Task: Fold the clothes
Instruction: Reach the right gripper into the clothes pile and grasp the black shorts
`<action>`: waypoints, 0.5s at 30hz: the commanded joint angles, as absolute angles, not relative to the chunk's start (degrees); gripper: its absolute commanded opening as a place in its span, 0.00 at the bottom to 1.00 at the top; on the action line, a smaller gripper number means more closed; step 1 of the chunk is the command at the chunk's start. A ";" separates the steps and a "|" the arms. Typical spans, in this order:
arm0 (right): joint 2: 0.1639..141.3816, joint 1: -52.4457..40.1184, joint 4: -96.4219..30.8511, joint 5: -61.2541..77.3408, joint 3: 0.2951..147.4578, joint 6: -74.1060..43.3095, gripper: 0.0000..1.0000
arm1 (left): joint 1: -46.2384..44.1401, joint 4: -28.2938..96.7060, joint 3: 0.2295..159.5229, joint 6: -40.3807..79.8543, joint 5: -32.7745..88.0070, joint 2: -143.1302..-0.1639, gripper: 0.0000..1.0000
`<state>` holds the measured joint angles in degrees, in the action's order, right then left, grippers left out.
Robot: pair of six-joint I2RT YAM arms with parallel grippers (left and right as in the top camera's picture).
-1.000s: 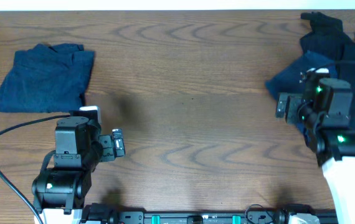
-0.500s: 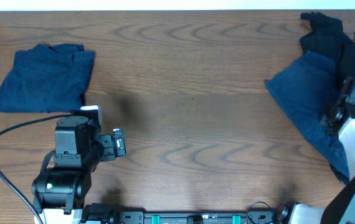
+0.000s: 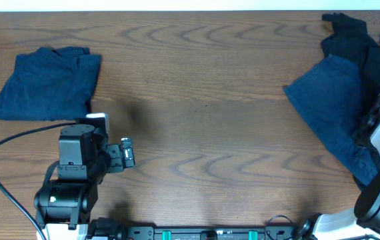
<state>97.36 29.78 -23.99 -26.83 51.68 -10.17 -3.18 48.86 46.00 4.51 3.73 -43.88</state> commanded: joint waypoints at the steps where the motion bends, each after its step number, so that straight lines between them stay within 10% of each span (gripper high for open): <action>1: 97.97 31.14 -23.44 -28.53 52.62 -10.72 0.08 | -3.36 48.77 47.29 5.08 4.05 -43.79 0.98; 15: 90.67 29.74 -32.45 -18.98 64.55 -6.50 0.01 | -3.36 48.77 47.29 5.08 4.03 -43.79 0.98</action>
<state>94.74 30.55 -31.62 -25.41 59.55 -9.52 -3.18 48.86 46.00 4.51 3.90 -43.88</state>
